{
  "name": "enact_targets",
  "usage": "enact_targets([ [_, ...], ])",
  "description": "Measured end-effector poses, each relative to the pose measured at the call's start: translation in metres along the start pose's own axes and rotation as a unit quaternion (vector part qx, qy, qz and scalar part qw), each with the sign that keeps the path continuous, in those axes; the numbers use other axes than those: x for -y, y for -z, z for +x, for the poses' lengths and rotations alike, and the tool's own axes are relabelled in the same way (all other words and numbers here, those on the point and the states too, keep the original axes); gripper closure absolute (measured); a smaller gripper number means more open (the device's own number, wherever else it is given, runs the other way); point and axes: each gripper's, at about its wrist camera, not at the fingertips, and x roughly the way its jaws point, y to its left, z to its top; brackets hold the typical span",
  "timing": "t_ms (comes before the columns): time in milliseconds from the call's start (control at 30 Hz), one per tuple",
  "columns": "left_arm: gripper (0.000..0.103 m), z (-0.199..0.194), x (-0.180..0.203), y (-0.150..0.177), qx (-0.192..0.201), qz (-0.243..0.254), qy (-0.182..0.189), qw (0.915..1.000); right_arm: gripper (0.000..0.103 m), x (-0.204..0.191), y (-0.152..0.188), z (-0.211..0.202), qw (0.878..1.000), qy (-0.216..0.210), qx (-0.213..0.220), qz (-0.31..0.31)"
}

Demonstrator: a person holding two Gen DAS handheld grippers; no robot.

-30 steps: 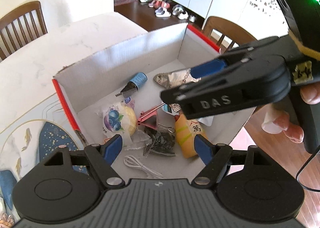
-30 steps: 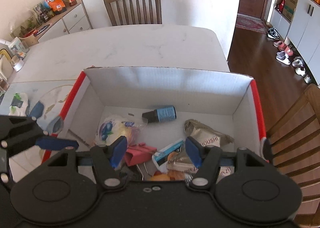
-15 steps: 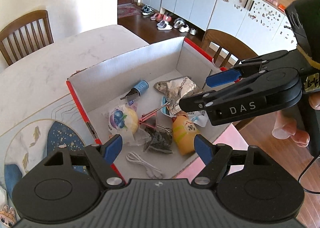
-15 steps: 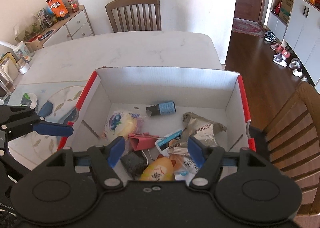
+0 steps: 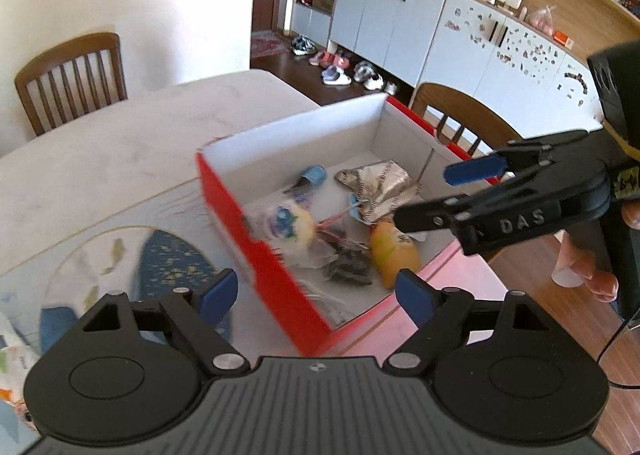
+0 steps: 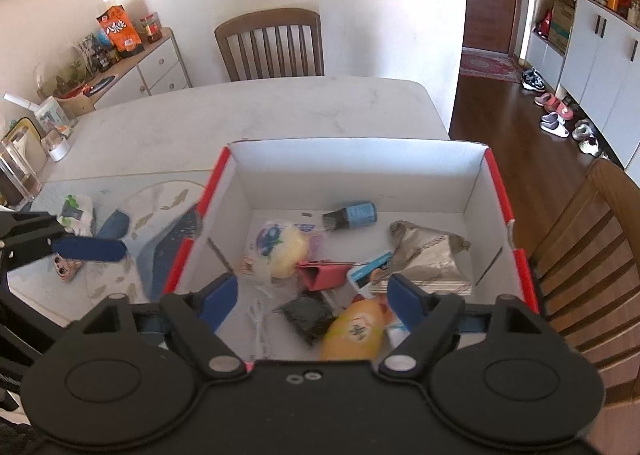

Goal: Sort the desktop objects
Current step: 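Move both tools back over the tissue pack and cartoon bun on the table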

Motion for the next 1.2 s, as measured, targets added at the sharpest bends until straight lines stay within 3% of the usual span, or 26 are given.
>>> enact_targets([
  [167, 0.016, -0.023, -0.034, 0.013, 0.017, -0.009, -0.004, 0.9998, 0.011, -0.031, 0.003, -0.002, 1.000, 0.002, 0.005, 0.007],
  [300, 0.004, -0.043, -0.069, 0.026, 0.028, -0.016, -0.003, 0.9995, 0.010, -0.062, 0.003, 0.000, 1.000, 0.004, 0.013, 0.022],
  [633, 0.003, -0.079, -0.169, 0.068, 0.037, -0.052, -0.015, 0.9979, 0.007, -0.155, 0.005, 0.018, 0.999, -0.004, 0.032, 0.038],
  [933, 0.000, -0.096, -0.249, 0.095, 0.045, -0.092, -0.047, 0.9936, 0.003, -0.235, 0.013, 0.045, 0.999, -0.033, 0.017, -0.013],
  [1200, 0.000, -0.092, -0.291, 0.117, 0.038, -0.102, -0.076, 0.9911, 0.003, -0.290, 0.021, 0.076, 0.998, -0.052, -0.002, -0.042],
])
